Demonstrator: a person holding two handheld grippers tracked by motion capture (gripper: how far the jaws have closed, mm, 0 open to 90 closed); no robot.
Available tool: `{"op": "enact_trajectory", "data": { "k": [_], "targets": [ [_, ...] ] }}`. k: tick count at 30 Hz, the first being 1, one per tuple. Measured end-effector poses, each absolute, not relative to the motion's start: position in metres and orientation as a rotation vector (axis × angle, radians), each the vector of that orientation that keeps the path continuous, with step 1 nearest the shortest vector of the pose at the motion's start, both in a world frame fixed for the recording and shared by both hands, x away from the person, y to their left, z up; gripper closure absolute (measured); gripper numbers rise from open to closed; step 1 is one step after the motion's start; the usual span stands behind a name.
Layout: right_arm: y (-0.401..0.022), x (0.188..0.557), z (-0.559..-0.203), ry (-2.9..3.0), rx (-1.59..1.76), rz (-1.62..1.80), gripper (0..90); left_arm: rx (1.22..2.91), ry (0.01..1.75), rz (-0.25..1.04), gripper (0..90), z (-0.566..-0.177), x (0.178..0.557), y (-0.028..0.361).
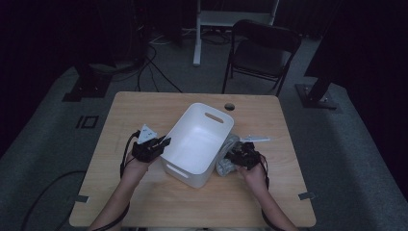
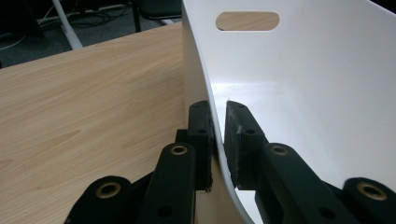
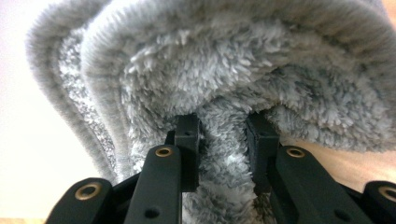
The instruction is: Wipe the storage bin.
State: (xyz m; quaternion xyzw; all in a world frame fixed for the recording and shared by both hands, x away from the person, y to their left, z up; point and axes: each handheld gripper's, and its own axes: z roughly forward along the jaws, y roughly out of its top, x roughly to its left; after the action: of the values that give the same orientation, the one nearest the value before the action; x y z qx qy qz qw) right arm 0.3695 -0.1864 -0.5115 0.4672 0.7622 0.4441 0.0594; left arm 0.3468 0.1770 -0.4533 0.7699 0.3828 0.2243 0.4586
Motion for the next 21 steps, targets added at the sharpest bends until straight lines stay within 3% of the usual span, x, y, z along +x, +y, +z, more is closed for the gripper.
{"op": "enact_trajectory", "data": {
  "k": [5, 10, 21],
  "targets": [
    [-0.184, 0.373, -0.530, 2.342, 1.457, 1.294, 71.4, 1.895, 0.949, 0.556, 80.8, -0.453, 0.347, 0.177],
    [-0.187, 0.371, -0.523, 2.358, 1.445, 1.300, 71.7, 1.882, 0.958, 0.551, 81.0, -0.454, 0.347, 0.178],
    [-0.210, 0.347, -0.461, 2.206, 1.320, 1.547, 71.7, 1.885, 0.939, 0.521, 84.1, -0.451, 0.348, 0.187]
  ]
}}
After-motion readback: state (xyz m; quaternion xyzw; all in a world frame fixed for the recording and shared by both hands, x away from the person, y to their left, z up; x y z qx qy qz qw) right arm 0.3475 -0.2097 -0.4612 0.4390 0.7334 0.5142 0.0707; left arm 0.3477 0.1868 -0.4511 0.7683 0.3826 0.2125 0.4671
